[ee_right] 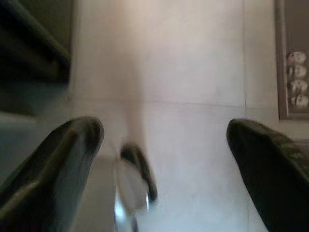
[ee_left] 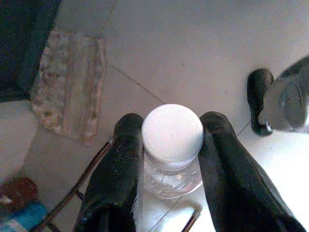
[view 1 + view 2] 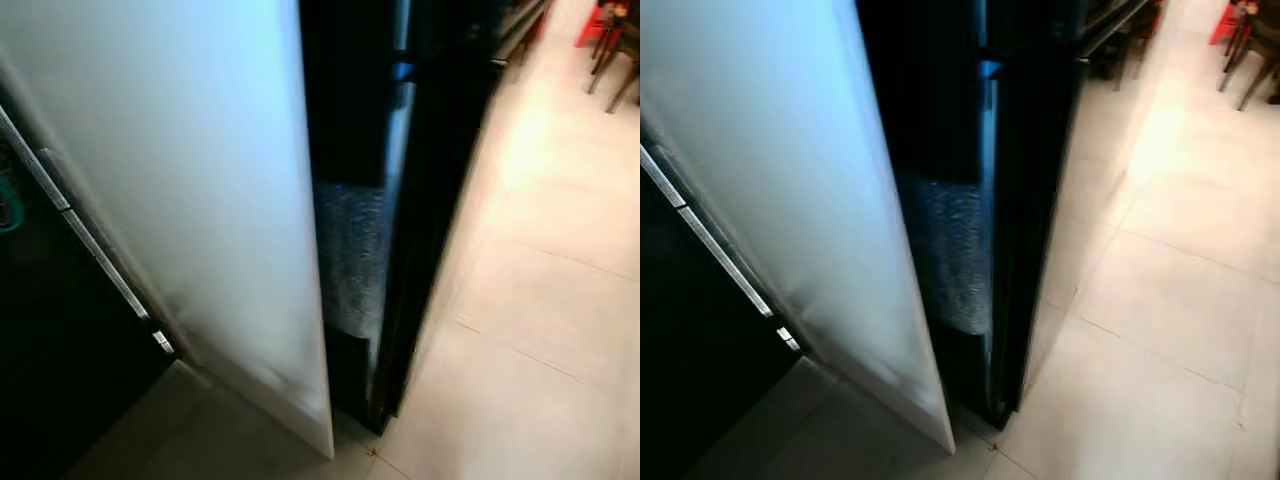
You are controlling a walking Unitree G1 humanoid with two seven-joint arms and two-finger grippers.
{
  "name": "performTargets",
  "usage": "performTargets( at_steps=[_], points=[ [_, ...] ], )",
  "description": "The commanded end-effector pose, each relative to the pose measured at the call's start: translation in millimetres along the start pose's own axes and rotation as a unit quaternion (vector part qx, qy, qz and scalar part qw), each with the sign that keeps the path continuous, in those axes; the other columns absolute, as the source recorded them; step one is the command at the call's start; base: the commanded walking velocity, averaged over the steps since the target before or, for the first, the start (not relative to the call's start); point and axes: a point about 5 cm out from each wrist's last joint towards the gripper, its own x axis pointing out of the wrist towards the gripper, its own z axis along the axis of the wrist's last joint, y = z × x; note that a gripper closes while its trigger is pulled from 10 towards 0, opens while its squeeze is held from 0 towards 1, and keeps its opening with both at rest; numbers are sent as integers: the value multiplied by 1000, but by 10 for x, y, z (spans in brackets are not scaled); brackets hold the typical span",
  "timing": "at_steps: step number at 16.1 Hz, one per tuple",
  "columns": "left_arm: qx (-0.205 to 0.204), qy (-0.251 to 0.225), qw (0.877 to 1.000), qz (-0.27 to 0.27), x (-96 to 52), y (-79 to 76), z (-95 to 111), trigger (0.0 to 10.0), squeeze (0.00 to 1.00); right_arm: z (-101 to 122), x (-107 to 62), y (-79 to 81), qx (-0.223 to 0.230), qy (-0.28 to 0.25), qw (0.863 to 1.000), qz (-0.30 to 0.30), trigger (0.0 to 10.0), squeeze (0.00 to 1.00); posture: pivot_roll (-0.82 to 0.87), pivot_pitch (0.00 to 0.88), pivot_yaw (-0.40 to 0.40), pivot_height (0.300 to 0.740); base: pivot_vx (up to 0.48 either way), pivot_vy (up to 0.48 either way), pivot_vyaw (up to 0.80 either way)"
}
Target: Restocking fridge
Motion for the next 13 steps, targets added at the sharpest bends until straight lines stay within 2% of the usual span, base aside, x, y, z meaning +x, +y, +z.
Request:
performTargets(
  at_steps=[1,3,5,6,7,8,10,11,12,13],
  points=[
    [4,3,1000,2,-1,13,-11,10000,0,961,209,81,5,-160,987,10,10000,0,7,0,71,740,0,0,0],
    [4,2,1000,2,-1,11,-9,10000,0,1208,177,121,8,-230,973,19,10000,0,6,0,68,740,0,0,0],
    [3,1,1000,3,-3,6,-12,10000,0,1509,97,249,-25,-307,951,43,10000,0,-1,0,61,740,0,0,0],
    [3,2,1000,3,-4,3,-14,10000,0,1655,28,388,-50,-345,934,71,10000,0,-1,0,60,740,0,0,0],
    [3,2,1000,4,-4,2,-15,10000,0,1734,-29,499,-59,-363,926,87,10000,0,1,0,58,740,0,0,0],
    [3,2,1000,4,-4,-1,-15,10000,0,1835,-141,675,-70,-388,911,118,10000,0,0,0,52,740,0,0,0],
    [-2,1,1000,6,-4,-5,-14,10000,0,1881,-450,1157,-66,-396,891,210,10000,0,4,0,43,740,0,0,0],
    [-4,1,1000,7,-4,-8,-13,10000,0,1828,-572,1357,-64,-376,888,255,10000,0,5,0,42,740,0,0,0],
    [-4,1,1000,6,-4,-10,-12,10000,0,1767,-670,1472,-70,-365,888,270,10000,0,6,0,42,740,0,0,0],
    [-4,1,1000,6,-3,-12,-11,10000,0,1744,-698,1504,-69,-357,890,274,10000,0,7,0,41,740,0,0,0]
  ],
)
